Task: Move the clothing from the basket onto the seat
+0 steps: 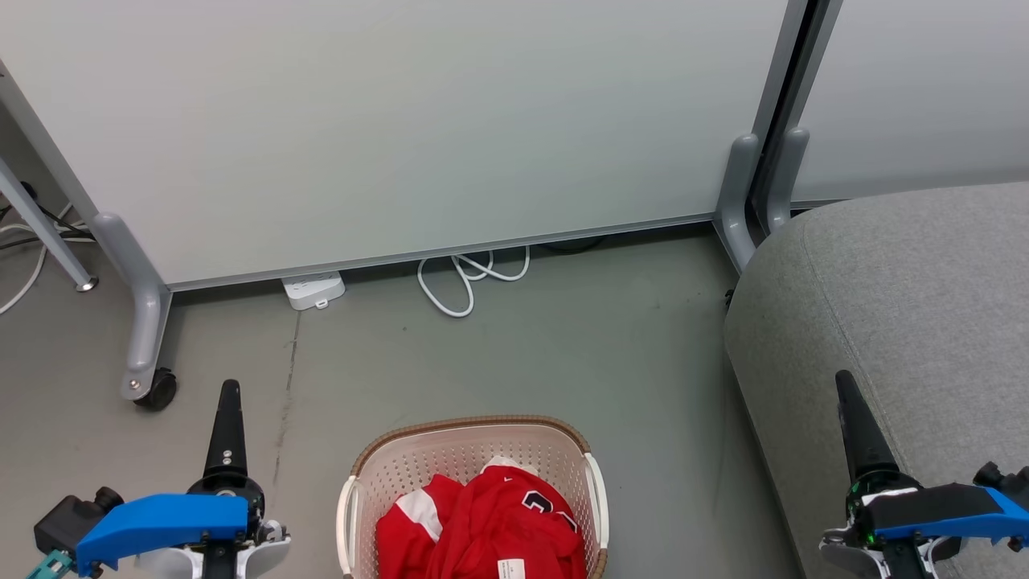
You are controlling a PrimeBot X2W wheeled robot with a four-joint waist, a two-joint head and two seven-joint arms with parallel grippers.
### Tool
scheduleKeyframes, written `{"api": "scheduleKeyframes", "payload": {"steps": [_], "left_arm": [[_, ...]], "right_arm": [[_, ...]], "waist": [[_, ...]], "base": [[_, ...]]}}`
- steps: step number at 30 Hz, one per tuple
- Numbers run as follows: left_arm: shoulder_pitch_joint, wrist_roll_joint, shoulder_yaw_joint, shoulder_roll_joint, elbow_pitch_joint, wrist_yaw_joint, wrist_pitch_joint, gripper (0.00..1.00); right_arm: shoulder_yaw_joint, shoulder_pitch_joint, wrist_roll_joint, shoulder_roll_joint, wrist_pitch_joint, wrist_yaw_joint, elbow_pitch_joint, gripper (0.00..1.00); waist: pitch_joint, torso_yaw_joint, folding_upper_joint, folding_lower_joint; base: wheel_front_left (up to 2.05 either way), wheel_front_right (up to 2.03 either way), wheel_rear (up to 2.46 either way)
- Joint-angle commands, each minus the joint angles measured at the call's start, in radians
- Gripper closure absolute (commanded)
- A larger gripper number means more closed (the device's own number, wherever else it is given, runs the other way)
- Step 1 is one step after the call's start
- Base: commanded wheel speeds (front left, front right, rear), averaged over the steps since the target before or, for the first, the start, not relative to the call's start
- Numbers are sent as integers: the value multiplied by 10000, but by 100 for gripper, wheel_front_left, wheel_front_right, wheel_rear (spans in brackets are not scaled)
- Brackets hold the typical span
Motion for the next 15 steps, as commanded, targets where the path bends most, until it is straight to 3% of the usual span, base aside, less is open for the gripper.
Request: {"api": "scheduleKeyframes", "payload": {"steps": [1,15], "left_arm": [[-340,577,-68,86,-251,23,-126,0],[-357,3360,-604,98,-382,314,-603,0]], "right_arm": [[65,-272,-521,-48,-128,9,-216,0],[422,-294,-2929,-55,-602,13,-189,0]], "waist": [[7,4,0,0],[26,34,0,0]], "base": [[0,0,0],[0,0,0]]}}
